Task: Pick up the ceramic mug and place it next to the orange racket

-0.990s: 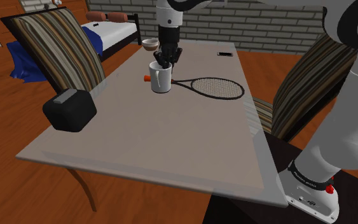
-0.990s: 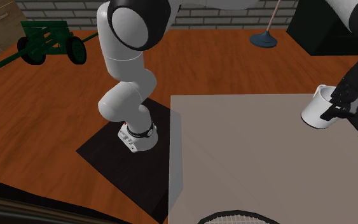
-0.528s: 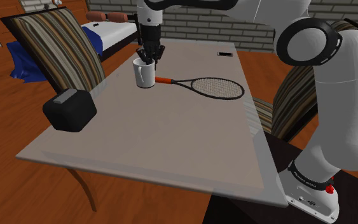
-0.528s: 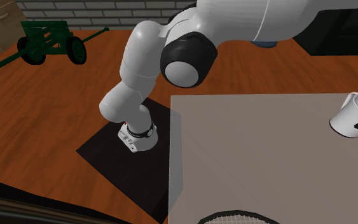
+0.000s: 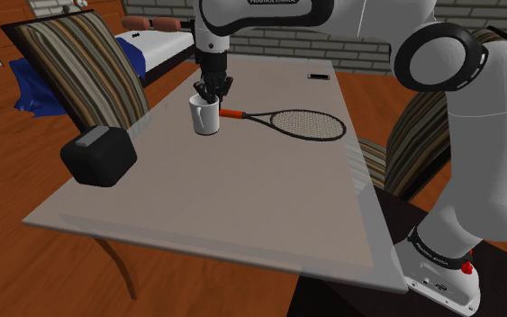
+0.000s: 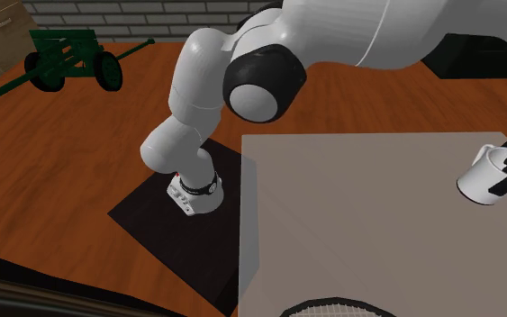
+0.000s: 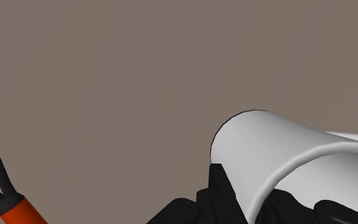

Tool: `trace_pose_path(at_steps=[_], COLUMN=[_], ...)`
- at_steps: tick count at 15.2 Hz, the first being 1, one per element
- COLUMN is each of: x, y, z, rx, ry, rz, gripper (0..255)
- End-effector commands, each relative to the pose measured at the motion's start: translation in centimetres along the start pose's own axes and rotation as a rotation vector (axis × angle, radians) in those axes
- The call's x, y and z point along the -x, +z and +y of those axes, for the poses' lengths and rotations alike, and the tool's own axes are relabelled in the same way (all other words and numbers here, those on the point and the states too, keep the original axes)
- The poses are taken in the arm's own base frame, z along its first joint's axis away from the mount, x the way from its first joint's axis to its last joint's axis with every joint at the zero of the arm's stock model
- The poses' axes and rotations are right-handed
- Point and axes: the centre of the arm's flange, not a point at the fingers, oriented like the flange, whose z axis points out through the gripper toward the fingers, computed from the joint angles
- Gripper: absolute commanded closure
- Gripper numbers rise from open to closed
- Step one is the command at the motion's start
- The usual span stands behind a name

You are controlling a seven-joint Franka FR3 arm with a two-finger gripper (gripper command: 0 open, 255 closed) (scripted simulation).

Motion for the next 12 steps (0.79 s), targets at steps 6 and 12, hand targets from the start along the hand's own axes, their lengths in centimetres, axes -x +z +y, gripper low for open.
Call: trace_pose_path(at_steps=[6, 12], x=[0.1, 0.1], y=[3.7, 6.9], z=[0.2, 0.4], rx=[0.0, 0.0], ry=[0.0, 0.0], rz=[0.001, 0.001], gripper=[255, 255])
